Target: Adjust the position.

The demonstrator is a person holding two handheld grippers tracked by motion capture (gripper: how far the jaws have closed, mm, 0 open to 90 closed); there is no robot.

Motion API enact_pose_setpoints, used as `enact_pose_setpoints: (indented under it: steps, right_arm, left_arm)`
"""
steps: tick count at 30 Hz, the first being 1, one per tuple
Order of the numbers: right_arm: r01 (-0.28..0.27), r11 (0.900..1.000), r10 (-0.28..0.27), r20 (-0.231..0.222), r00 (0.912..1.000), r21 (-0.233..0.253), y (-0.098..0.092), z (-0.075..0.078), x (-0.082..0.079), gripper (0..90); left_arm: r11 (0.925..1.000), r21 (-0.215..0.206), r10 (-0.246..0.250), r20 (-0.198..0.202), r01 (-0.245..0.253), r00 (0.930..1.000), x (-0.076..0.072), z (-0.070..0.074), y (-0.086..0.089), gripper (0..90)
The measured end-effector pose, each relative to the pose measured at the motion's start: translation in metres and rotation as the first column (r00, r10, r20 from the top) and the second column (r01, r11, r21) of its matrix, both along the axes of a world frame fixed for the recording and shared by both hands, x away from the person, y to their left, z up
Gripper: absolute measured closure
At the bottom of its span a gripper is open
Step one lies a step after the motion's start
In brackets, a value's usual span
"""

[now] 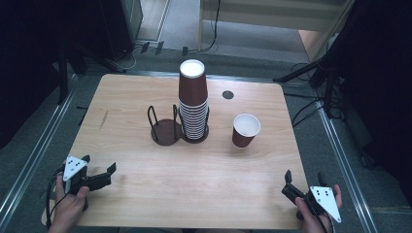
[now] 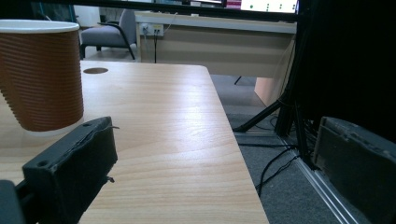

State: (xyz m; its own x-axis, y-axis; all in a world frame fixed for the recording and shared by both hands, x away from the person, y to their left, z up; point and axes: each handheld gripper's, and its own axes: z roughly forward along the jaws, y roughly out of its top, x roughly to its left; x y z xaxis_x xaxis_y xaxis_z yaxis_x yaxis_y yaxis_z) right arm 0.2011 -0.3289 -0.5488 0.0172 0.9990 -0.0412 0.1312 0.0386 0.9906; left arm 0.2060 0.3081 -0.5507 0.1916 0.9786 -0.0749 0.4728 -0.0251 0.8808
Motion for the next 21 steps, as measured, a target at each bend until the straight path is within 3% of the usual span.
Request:
enact_pose_setpoints:
  steps: [3, 12, 18, 21]
  right_arm:
    - [-0.005, 1.0, 0.005, -0.005, 1.0, -0.009, 0.0, 0.0001, 0.0015, 0.0]
    - [-0.007, 0.999, 0.008, -0.011, 0.9999, 0.038, -0.0007, 0.0005, 0.0058, 0.0]
    - [-0.012, 1.0, 0.012, -0.007, 0.9999, -0.013, 0.0061, 0.0002, 0.0076, 0.0]
    - [-0.011, 1.0, 0.01, -0.012, 0.9999, -0.011, 0.0064, 0.0002, 0.008, 0.0]
  left_arm:
    - [1.0, -0.001, -0.001, -0.002, 0.001, 1.0, 0.0001, 0.0, -0.0001, 3.5]
    - [1.0, -0.002, 0.005, -0.008, -0.005, 1.0, -0.0008, -0.0003, 0.0018, 3.5]
    - [1.0, -0.003, -0.002, -0.009, 0.002, 1.0, -0.0007, -0.0002, 0.0018, 3.5]
    - [1.0, -0.001, -0.005, -0.014, 0.005, 0.9999, -0.0001, -0.0002, 0.0016, 3.5]
